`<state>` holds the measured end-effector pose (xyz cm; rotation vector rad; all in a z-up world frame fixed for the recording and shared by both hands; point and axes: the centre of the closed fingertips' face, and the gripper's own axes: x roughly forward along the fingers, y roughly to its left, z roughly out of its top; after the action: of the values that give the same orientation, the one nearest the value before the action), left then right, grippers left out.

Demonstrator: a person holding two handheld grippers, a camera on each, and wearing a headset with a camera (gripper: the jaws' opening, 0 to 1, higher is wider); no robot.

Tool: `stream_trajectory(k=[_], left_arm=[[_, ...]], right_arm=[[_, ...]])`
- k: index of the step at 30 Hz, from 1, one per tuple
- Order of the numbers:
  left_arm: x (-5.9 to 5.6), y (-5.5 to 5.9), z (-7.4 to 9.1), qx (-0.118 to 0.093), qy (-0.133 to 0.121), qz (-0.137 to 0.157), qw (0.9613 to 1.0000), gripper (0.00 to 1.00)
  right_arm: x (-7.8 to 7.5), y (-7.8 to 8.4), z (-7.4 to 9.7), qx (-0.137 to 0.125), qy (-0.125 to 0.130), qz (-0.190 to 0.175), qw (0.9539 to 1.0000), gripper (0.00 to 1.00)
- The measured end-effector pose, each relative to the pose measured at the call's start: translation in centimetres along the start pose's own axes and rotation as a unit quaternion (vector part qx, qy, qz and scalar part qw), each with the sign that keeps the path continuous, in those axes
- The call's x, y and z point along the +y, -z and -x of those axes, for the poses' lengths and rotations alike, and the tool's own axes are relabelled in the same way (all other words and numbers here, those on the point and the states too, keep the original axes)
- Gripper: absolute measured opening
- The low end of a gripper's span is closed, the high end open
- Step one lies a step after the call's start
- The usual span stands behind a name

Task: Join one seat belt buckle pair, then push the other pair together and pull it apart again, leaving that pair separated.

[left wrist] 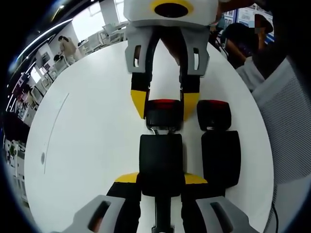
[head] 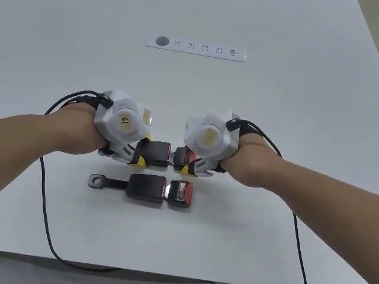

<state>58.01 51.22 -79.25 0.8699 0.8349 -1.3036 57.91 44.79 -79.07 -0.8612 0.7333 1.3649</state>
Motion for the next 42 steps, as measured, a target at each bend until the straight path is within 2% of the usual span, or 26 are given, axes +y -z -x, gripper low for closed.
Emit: stream_trajectory(k=[4, 7, 12, 20, 22, 29, 37, 42], left_arm=[[0.0, 0.1, 0.0, -0.003, 0.0, 0.001, 1.0, 0.31], [0.0, 0.1, 0.0, -0.005, 0.001, 0.0, 1.0, 0.31], [0.1, 0.1, 0.0, -0.009, -0.001, 0.0, 1.0, 0.31], [0.1, 0.0, 0.0, -0.008, 0.001, 0.002, 1.0, 0.32], [0.2, 0.0, 0.0, -0.006, 0.001, 0.002, 1.0, 0.32], [0.0, -0.1, 0.0, -0.005, 0.001, 0.003, 1.0, 0.32], [0.0, 0.0, 0.0, -0.003, 0.001, 0.003, 1.0, 0.33], [-0.1, -0.1, 0.0, -0.002, 0.002, 0.002, 1.0, 0.33]], right_arm=[[-0.1, 1.0, 0.4, 0.004, 0.0, -0.003, 1.0, 0.3], [0.0, 1.0, 0.6, -0.007, -0.005, -0.009, 0.9999, 0.31], [0.1, 2.0, 1.3, -0.001, -0.002, -0.004, 1.0, 0.31], [-0.1, 4.7, 2.8, 0.006, 0.007, -0.017, 0.9998, 0.32], [-0.5, 5.9, 2.6, 0.008, 0.009, -0.019, 0.9997, 0.32], [0.1, 7.7, 4.3, 0.018, 0.01, -0.024, 0.9995, 0.32], [0.5, 9.4, 5.0, 0.027, 0.002, -0.032, 0.9991, 0.32], [0.6, 9.5, 5.1, 0.033, -0.002, -0.037, 0.9988, 0.32]])
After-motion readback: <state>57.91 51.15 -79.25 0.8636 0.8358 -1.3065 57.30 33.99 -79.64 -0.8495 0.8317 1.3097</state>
